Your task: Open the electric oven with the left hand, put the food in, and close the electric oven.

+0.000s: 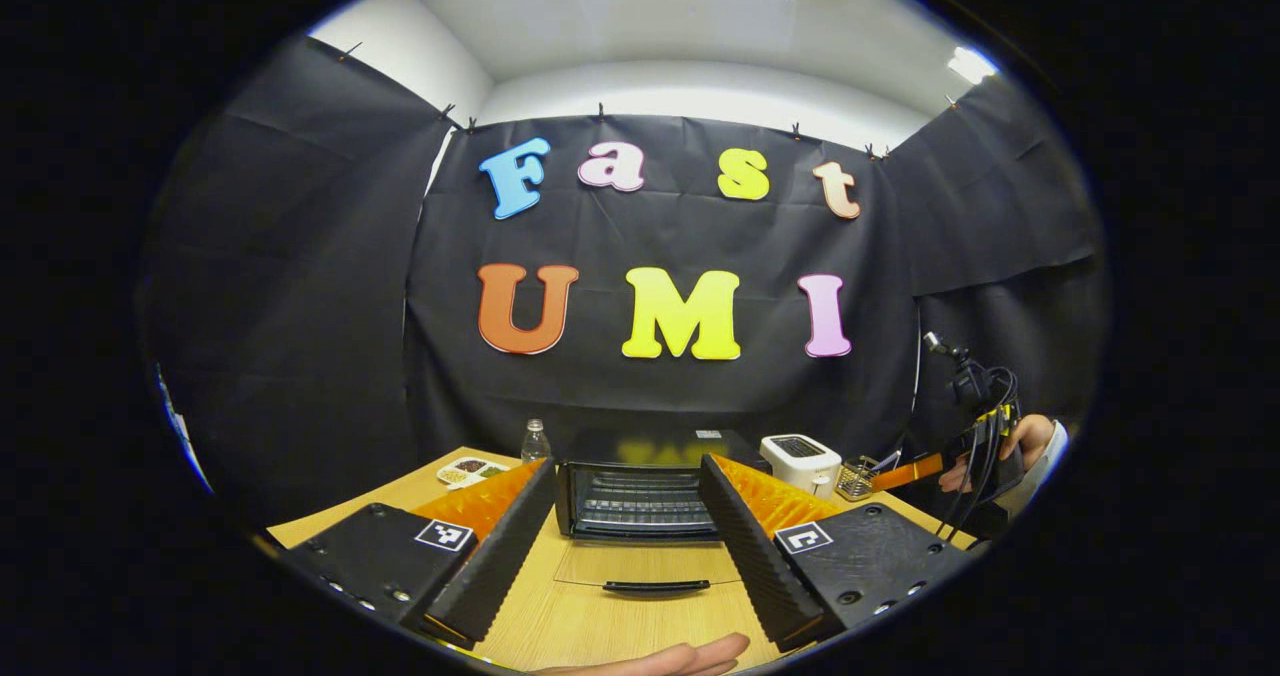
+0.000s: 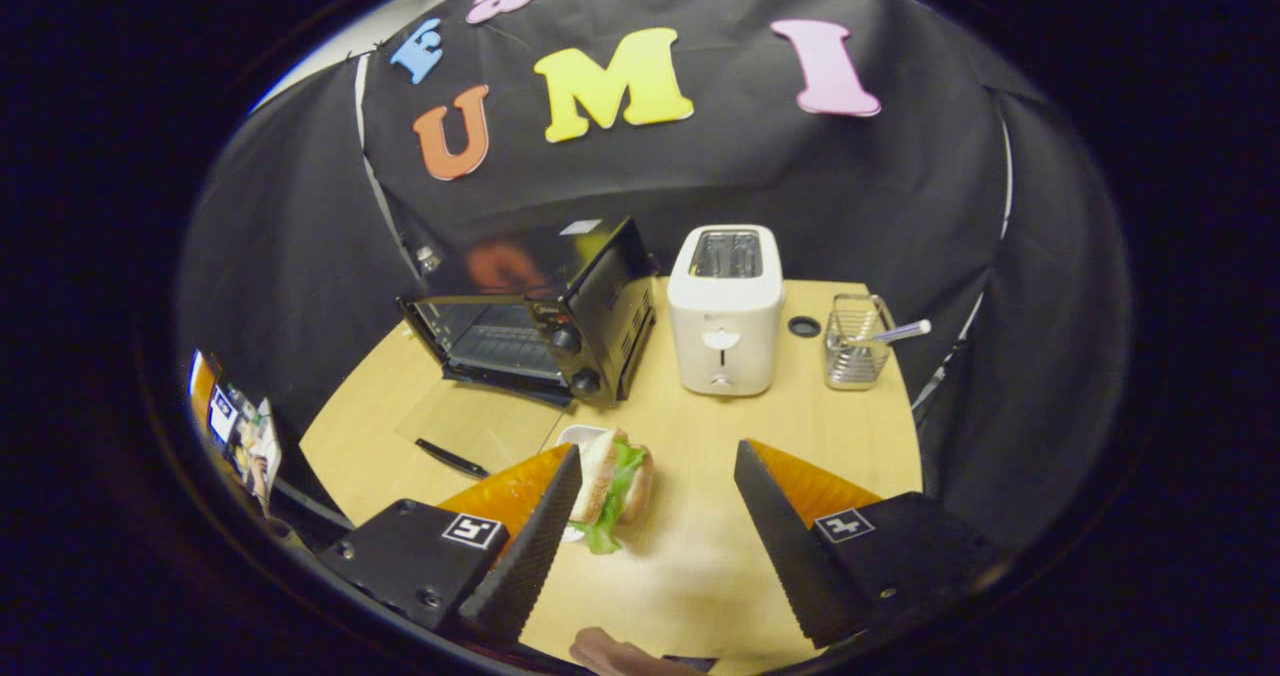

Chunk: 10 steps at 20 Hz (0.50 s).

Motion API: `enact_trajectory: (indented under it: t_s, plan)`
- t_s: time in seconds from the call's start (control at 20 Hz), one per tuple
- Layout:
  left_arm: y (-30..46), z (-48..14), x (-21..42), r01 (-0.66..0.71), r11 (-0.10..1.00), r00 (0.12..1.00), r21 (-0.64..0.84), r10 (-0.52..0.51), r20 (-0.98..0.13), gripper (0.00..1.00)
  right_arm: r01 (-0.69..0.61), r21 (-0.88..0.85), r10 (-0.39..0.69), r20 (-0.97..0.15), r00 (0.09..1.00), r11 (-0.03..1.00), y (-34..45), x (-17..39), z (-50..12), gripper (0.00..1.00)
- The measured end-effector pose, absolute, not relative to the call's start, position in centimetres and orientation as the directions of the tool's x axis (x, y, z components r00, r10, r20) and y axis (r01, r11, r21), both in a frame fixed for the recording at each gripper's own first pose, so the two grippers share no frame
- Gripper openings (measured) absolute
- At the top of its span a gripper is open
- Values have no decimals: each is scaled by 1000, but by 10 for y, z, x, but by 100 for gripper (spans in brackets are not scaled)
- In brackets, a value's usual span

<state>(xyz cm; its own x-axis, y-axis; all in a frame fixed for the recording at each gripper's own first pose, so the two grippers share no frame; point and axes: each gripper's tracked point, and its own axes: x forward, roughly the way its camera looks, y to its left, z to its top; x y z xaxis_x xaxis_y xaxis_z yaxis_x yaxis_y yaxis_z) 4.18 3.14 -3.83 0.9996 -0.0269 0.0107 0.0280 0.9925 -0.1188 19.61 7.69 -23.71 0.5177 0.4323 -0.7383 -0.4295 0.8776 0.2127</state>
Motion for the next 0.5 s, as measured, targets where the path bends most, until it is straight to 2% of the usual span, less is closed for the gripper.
enact_trajectory:
  t_s: [0.3, 0.35, 0.4, 0.45, 0.5]
  plan:
    - [42, -46, 46, -15, 993, 1000, -117, 14, -9, 94, -422, 382, 526, -794, 305, 822, 95, 199, -290, 95]
    - [41, -45, 46, -13, 995, 1000, -96, 12, -11, 94, -423, 406, 545, -788, 286, 810, 97, 204, -296, 82]
    - [41, -46, 45, -11, 998, 1000, -70, 10, -14, 94, -418, 431, 562, -782, 269, 800, 100, 209, -302, 82]
    - [42, -47, 46, -16, 999, 1000, -42, 16, -16, 94, -410, 464, 580, -782, 226, 785, 100, 206, -307, 94]
    - [43, -48, 47, -20, 999, 1000, -25, 20, -17, 94, -396, 517, 611, -775, 161, 759, 104, 200, -310, 80]
